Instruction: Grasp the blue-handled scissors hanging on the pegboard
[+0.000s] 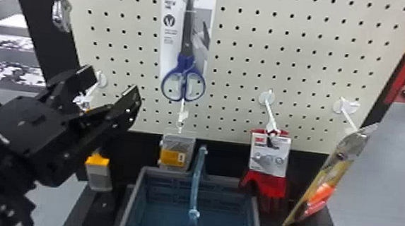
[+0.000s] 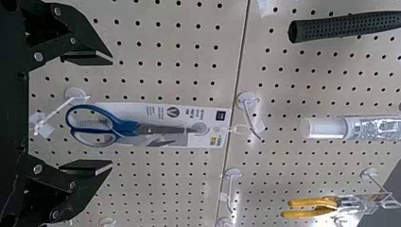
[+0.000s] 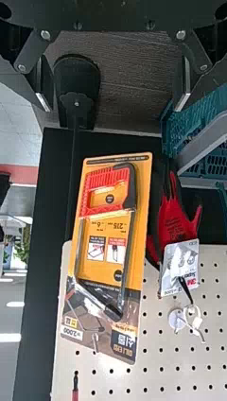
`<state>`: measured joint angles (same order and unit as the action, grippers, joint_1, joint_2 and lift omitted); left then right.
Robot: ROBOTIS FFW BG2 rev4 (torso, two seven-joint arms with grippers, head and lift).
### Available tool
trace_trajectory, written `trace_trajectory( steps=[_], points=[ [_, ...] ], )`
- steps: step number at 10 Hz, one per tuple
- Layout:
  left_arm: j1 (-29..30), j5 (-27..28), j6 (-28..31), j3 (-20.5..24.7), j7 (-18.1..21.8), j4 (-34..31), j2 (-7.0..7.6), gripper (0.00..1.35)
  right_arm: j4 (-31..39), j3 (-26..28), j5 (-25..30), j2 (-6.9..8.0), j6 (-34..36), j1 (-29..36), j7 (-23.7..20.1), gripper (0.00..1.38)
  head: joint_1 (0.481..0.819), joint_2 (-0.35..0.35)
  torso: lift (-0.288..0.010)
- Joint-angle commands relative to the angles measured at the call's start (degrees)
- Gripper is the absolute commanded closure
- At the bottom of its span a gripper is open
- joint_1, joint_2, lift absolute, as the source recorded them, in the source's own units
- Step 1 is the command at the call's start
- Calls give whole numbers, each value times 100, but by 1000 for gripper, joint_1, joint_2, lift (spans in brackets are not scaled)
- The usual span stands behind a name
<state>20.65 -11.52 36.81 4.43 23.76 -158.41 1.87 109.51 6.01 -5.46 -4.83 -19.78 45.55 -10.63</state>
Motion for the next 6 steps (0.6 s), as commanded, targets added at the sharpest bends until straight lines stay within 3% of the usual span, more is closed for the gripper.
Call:
trace_trajectory(
  steps=[1, 6],
  points=[
    [-192, -70, 168, -30, 41, -1, 15, 486, -3, -3, 10, 0, 0, -12, 0, 318, 549, 0, -100],
    [-856, -281, 581, -206, 270, 139, 235, 479, -31, -3, 36, 26, 0, -61, 0, 318, 549, 0, -100]
  ],
)
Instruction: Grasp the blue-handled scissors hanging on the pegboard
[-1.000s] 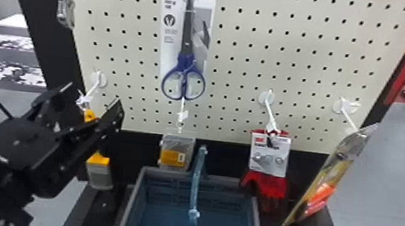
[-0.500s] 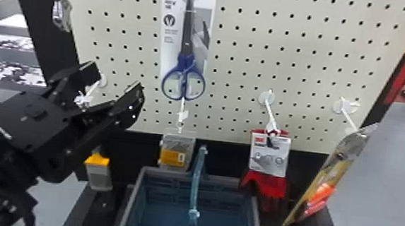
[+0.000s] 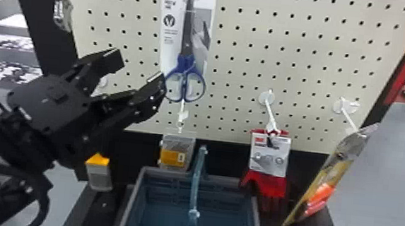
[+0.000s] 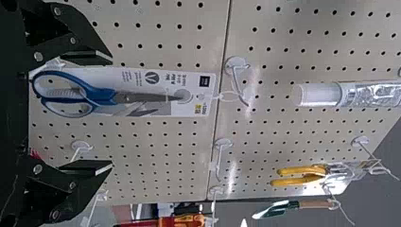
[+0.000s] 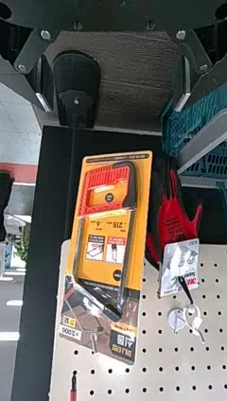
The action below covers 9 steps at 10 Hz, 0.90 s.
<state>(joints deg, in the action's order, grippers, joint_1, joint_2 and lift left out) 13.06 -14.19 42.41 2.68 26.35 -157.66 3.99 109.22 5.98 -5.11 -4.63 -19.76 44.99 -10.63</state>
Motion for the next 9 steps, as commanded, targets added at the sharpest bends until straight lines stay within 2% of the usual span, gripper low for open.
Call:
trace_trajectory(
  steps=[1, 5, 8, 9],
  points=[
    [-208, 31, 21, -75, 125, 206, 32, 466, -2, 0, 1, 6, -2, -4, 0, 318, 549, 0, -100],
    [-688, 286, 48, -277, 380, 670, 49, 308, -2, 0, 1, 6, -2, -29, 0, 318, 549, 0, -100],
    [-995, 444, 30, -365, 512, 1021, 58, 302, -16, 0, -7, 6, -2, -29, -9, 318, 549, 0, -100],
    [-1168, 488, 21, -426, 573, 1148, 102, 302, -16, 0, -7, 6, -2, -41, -9, 318, 549, 0, -100]
  ],
)
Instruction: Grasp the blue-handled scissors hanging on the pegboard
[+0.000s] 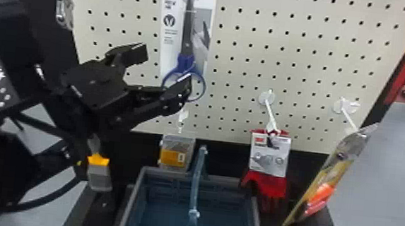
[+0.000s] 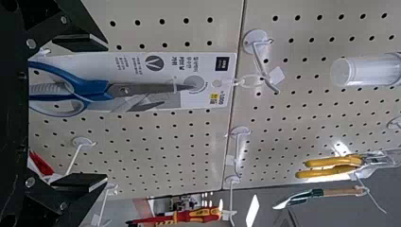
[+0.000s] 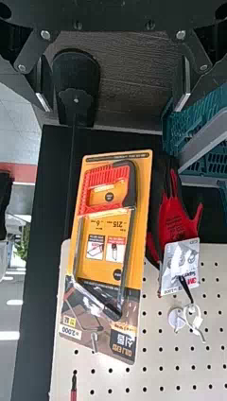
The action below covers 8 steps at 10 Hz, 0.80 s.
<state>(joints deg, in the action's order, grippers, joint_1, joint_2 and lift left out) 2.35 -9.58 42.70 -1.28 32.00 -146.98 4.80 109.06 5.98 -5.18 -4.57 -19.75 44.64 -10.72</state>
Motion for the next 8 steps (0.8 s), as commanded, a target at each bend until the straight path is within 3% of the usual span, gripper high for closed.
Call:
trace_trajectory(
  steps=[1, 5, 8],
  points=[
    [-220, 36, -8, -75, 60, 150, 47, 300, -14, 0, 0, 0, -2, -31, 0, 318, 549, 0, -100],
    [-687, 150, -17, -154, 157, 473, 161, 280, -28, 0, 0, 9, -2, -68, -35, 318, 549, 0, -100],
    [-773, 378, -78, -118, 8, 614, 135, 280, -42, -9, 0, 17, -2, -68, -35, 318, 549, 0, -100]
  ],
)
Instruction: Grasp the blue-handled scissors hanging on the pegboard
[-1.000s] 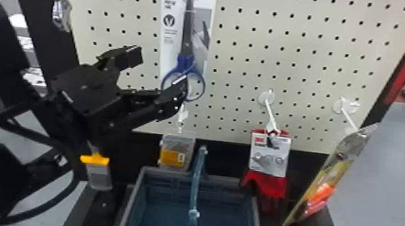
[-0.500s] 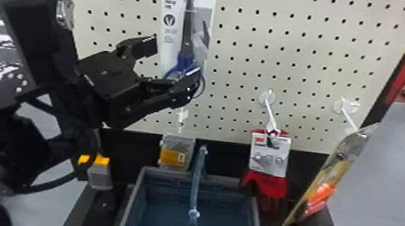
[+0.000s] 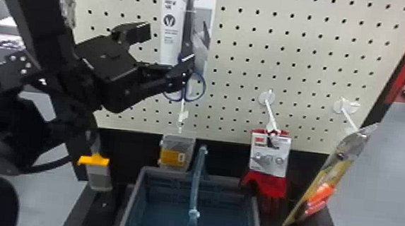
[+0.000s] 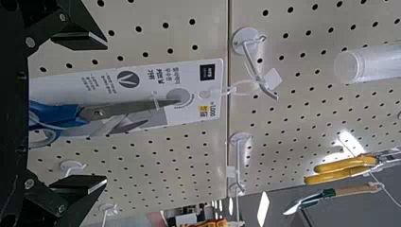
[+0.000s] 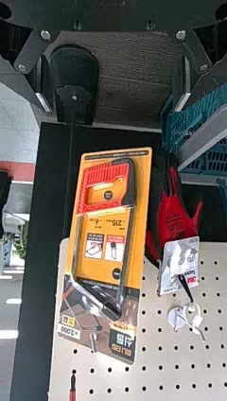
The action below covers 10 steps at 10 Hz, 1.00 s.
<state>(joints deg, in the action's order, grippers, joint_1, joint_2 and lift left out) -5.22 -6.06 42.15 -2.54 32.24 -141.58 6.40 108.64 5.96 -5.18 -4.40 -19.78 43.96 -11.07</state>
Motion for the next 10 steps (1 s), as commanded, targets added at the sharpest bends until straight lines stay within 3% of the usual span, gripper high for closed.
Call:
trace_trajectory(
  steps=[1, 4, 8, 9, 10],
  points=[
    [-127, 35, -120, 17, -16, 299, -77, 280, 0, 2, 0, 0, 0, 0, 0, 318, 549, 0, -100],
    [-496, 8, -322, -88, 28, 805, -103, 266, 0, 2, 0, 0, 0, -12, 0, 318, 549, 0, -100],
    [-779, -168, -348, -211, 107, 931, 20, 266, -14, 2, -9, 0, 0, 12, 0, 318, 549, 0, -100],
    [-877, -80, -348, -291, 143, 931, 72, 306, -14, 2, -9, 0, 0, 12, -9, 318, 549, 0, -100],
    [-951, -36, -339, -352, 169, 931, 143, 541, -14, 2, -9, 0, 0, 12, 0, 318, 549, 0, -100]
  ],
)
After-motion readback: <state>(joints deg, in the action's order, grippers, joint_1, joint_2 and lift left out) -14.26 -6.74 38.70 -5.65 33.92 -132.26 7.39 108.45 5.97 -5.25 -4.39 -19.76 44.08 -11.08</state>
